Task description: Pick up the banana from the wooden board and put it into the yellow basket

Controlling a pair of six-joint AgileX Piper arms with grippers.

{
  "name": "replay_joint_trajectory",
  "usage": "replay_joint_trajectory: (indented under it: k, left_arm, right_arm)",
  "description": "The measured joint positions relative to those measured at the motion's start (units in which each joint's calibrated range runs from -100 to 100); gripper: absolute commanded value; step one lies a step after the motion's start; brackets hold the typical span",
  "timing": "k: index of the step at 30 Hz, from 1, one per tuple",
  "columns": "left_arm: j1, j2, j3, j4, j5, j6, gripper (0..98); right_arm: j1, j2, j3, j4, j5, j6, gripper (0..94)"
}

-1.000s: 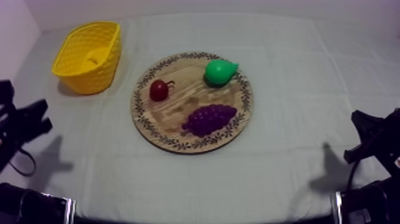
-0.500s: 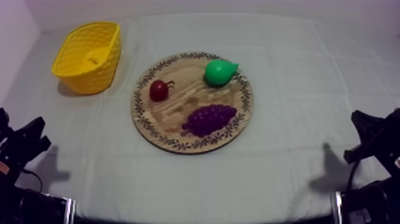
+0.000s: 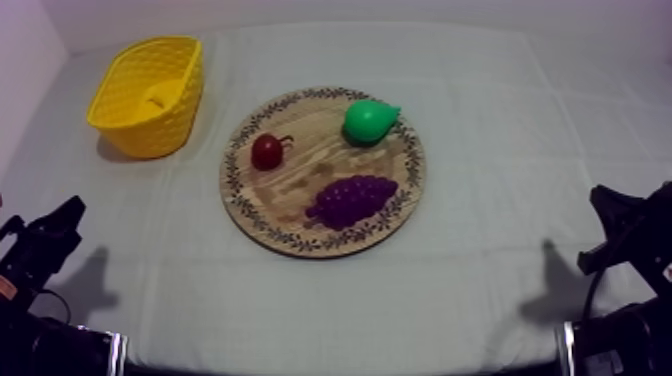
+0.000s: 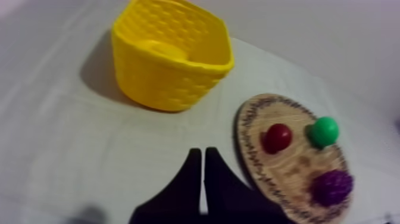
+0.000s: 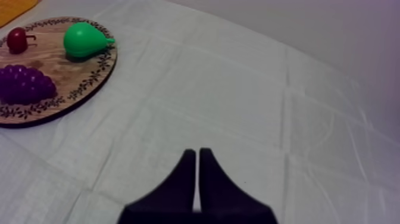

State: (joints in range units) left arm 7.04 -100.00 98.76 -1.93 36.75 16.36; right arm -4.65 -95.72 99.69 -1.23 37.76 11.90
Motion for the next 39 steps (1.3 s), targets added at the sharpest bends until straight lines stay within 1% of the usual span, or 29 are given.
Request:
replay_joint_trajectory:
  k: [4, 7, 9, 11, 14, 19, 22, 25, 39]
  left_arm:
    - [1.8, 0.0, 0.6, 0.0, -3.0, 4.5, 0.1]
    - [2.0, 0.0, 0.8, 0.0, -3.4, 6.0, 0.1]
    - [2.1, 0.0, 0.8, 0.0, -3.5, 6.1, 0.1]
    - [2.1, 0.0, 0.8, 0.0, -3.6, 5.6, 0.1]
    - [2.1, 0.0, 0.8, 0.0, -3.6, 3.6, 0.1]
    - [2.1, 0.0, 0.9, -0.05, -3.7, -2.3, 0.1]
    - [2.1, 0.0, 0.9, -0.05, -3.7, -4.5, 0.1]
    - [2.1, 0.0, 0.9, -0.05, -3.7, -5.0, 0.1]
    - [2.1, 0.0, 0.9, -0.05, -3.7, -4.9, 0.1]
  right_arm:
    - [0.0, 0.0, 0.0, 0.0, 0.0, 0.0, 0.2]
    - [0.0, 0.0, 0.0, 0.0, -0.1, 0.0, 0.2]
    - [0.0, 0.0, 0.0, 0.0, -0.2, 0.0, 0.2]
    - [0.0, 0.0, 0.0, 0.0, -0.1, 0.0, 0.2]
    - [0.0, 0.0, 0.0, 0.0, 0.0, 0.0, 0.2]
    - [0.0, 0.0, 0.0, 0.0, 0.0, 0.0, 0.2]
    - [0.0, 0.0, 0.0, 0.0, 0.0, 0.0, 0.2]
    - [0.0, 0.0, 0.0, 0.0, 0.0, 0.0, 0.2]
    - [0.0, 0.0, 0.0, 0.0, 0.0, 0.0, 0.2]
